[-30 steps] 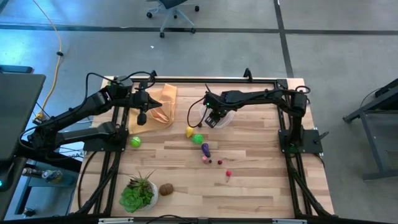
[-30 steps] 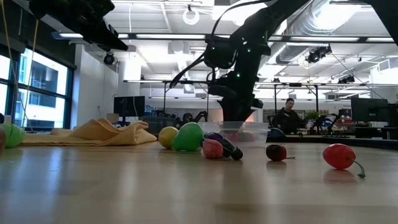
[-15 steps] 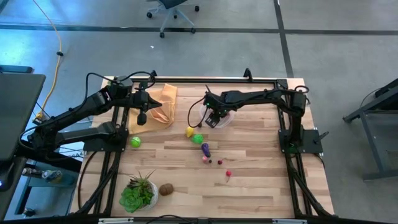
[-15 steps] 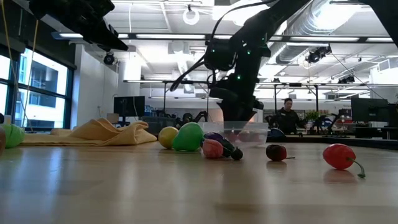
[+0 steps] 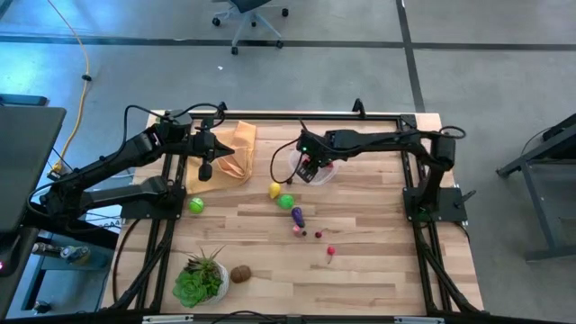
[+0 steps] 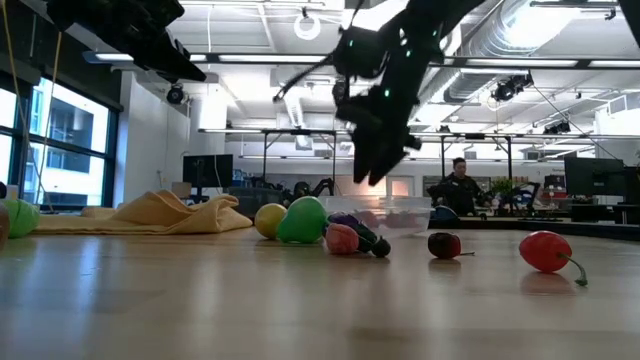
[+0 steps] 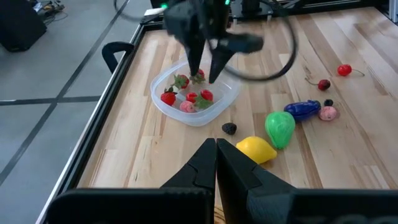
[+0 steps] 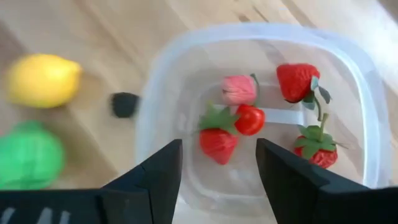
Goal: Pick and placing Produce into tupperware
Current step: Put the purple eggplant into the transparent container
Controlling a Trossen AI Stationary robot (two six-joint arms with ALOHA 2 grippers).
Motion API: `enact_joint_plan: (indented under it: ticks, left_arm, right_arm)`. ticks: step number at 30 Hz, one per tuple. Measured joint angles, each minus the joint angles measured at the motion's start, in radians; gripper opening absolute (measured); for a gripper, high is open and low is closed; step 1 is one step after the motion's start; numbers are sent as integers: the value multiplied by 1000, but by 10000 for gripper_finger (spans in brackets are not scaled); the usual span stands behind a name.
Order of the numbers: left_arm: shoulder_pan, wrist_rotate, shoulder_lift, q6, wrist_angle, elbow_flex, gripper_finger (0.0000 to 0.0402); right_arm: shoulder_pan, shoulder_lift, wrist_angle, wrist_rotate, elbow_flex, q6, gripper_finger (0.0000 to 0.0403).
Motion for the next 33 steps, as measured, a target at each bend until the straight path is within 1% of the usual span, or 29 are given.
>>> enact_joint_plan:
  ticks: [4,7,11,15,17,25,27,33]
  left_arm:
    - [0,0,0,0,0,0,3]
    - [0,0,0,0,0,0,3]
    - [0,0,0,0,0,0,3]
    - [0,0,0,0,0,0,3]
    - [0,0,0,0,0,0,3]
    - [0,0,0,0,0,0,3]
    - [0,0,0,0,0,0,3]
    - [0,0,0,0,0,0,3]
  right_arm:
    - [69,-58,-7,30,1,60,197]
    - [145,-78,-8,37,1,178,197]
    - [259,-74,-11,35,1,371,197]
    - [352,-46,7,55,2,468,197]
    - [381,-30,25,75,2,495,197]
    - [399,47,79,42,2,509,204]
    - [403,50,83,31,1,509,212]
    - [439,50,94,88,1,520,248]
